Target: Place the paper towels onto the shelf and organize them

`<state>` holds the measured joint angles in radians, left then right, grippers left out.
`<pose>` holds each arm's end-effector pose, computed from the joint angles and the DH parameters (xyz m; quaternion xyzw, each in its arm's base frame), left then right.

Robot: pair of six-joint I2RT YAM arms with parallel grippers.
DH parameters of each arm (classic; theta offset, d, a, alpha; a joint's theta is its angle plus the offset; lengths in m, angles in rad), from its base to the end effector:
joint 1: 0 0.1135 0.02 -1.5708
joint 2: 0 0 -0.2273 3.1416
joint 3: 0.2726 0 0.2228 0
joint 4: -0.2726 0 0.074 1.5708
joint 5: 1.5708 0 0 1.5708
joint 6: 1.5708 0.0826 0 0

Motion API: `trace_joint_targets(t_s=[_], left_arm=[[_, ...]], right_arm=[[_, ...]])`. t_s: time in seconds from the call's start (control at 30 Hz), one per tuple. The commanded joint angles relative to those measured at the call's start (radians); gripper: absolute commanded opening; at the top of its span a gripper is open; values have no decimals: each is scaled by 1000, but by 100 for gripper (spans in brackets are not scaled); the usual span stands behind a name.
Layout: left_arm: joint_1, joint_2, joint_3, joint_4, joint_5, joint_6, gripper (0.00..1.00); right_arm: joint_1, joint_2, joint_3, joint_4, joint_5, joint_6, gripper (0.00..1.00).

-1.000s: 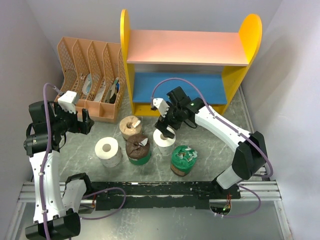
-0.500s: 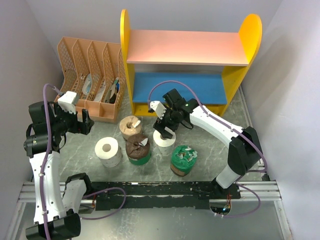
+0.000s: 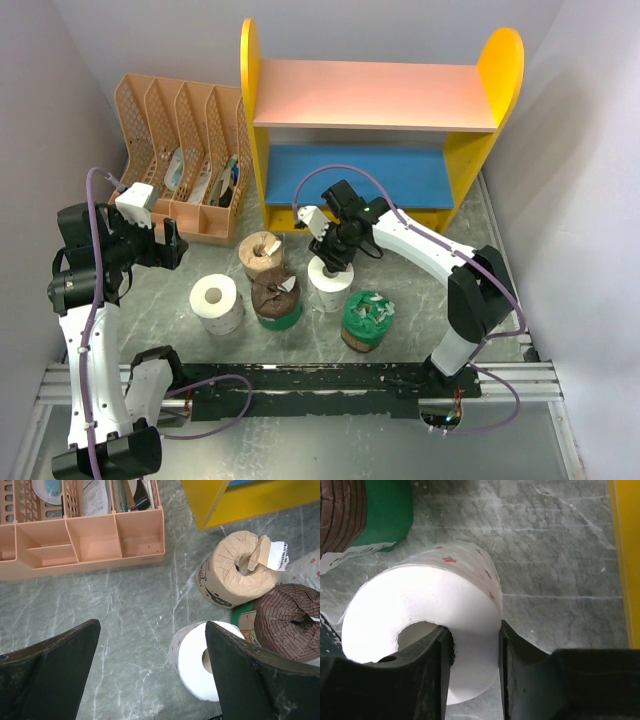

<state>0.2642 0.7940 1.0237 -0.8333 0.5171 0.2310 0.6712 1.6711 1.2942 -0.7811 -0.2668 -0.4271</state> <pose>0.1805 0.0065 0.3001 0.1047 0.8578 -0.1093 0.4913 0.2417 0.2198 0.1757 -0.5296 0.8132 0.1539 0.1858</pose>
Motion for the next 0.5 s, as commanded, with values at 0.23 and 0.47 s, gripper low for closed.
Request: trace_joint_targets(t_s=[0.23, 0.47], left_arm=[[11, -7, -5, 32, 2, -7, 98], [12, 0, -4, 31, 5, -5, 98]], right_arm=[[59, -20, 155, -146, 69, 16, 0], [90, -36, 348, -328, 167, -20, 0]])
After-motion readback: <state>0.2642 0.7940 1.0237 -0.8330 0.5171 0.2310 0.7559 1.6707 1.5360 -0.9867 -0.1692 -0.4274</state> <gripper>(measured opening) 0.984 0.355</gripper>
